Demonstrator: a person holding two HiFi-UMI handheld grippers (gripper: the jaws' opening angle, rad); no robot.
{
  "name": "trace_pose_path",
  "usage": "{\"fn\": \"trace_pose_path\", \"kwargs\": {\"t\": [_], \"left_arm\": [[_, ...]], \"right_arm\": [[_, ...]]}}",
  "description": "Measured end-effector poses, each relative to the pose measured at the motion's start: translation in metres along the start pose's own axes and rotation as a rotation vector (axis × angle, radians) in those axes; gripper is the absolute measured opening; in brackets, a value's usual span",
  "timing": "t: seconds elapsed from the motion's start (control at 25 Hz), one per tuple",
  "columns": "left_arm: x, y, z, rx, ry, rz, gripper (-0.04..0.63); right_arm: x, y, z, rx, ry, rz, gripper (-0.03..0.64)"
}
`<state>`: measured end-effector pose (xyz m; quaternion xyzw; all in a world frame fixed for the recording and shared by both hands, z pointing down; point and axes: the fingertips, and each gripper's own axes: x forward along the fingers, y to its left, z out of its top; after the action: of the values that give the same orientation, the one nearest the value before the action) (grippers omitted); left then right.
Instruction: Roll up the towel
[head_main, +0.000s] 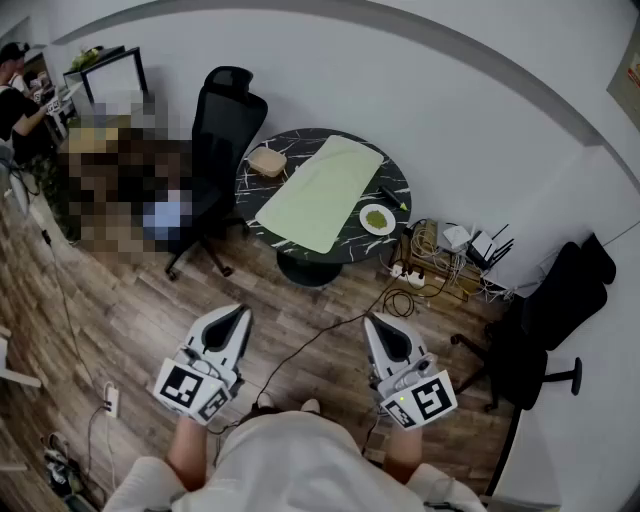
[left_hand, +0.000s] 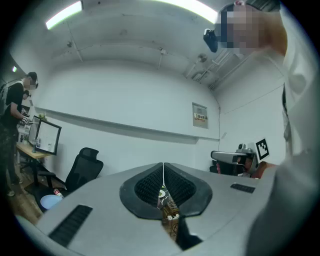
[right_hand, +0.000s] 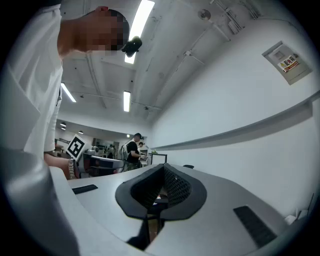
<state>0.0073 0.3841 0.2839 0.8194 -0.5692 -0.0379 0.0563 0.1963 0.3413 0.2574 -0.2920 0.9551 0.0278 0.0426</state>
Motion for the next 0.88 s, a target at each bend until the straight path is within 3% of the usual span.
{"fn": "trace_pose_path", "kwargs": {"t": [0.64, 0.88], "left_arm": [[-0.0021, -0.002, -0.002, -0.005, 0.012, -0.012, 0.007], [-0.0014, -0.0038, -0.0038, -0.003, 0.012, -0.023, 0.008]], "right_arm": [[-0.0026, 0.0082, -0.0063, 0.0, 0.029, 0.008, -0.012], [-0.0047, 0.0075, 0.003, 0.021, -0.041, 0.011, -0.009]]}}
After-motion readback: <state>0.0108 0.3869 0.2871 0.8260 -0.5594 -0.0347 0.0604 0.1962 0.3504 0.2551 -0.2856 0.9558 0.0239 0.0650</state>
